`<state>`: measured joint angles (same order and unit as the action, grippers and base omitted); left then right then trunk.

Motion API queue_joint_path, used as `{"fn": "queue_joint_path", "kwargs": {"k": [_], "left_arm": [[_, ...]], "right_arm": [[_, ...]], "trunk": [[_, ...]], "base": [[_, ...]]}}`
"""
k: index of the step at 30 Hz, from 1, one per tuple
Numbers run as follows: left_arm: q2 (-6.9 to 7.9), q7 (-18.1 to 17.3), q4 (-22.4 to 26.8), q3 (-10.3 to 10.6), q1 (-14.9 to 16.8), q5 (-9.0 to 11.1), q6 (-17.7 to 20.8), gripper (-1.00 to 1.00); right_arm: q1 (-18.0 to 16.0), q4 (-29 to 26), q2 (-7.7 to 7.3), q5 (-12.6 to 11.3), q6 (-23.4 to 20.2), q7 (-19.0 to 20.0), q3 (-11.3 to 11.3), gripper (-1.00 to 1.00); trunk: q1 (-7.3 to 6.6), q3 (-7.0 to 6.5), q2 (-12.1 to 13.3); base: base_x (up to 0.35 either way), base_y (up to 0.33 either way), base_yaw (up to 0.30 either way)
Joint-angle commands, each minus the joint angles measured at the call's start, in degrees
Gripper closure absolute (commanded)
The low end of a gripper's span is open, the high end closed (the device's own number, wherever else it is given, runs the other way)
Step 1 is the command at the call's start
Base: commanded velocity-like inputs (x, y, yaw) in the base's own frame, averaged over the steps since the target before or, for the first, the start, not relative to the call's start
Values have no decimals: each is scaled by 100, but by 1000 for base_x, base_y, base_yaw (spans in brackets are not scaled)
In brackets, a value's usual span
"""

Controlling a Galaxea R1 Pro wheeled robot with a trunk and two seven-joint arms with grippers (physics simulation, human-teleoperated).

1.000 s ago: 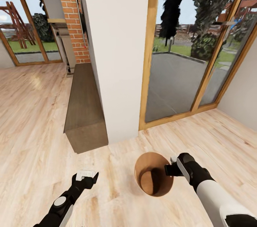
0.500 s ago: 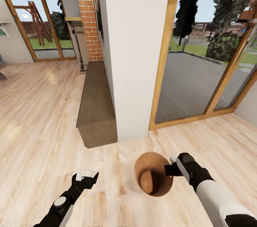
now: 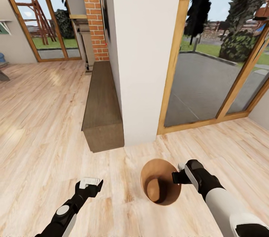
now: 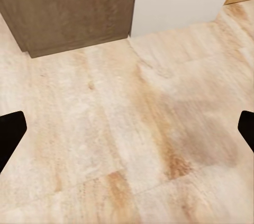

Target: Put the three can of soda from the living room inside the tash can in the kitchen.

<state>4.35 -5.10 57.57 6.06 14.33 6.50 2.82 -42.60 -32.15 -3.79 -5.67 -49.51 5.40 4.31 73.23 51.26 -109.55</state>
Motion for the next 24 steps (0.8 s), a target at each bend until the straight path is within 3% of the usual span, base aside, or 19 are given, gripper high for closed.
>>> {"fn": "queue_joint_path", "kwargs": {"k": [1, 12, 24], "left_arm": [[-1, 0, 0, 0, 0, 0, 0, -100], [-2, 4, 0, 0, 0, 0, 0, -100], [-3, 6, 0, 7, 0, -8, -13, -100]], "right_arm": [[-3, -2, 1, -128, -4, 40, -9, 100], [-3, -11, 33, -126, 10, 43, -9, 100], [3, -5, 67, -128, 12, 40, -9, 100]], "trunk": [[0, 8, 0], [0, 65, 0], [0, 122, 0]], "base": [[0, 0, 2], [0, 0, 19], [7, 3, 179]]}}
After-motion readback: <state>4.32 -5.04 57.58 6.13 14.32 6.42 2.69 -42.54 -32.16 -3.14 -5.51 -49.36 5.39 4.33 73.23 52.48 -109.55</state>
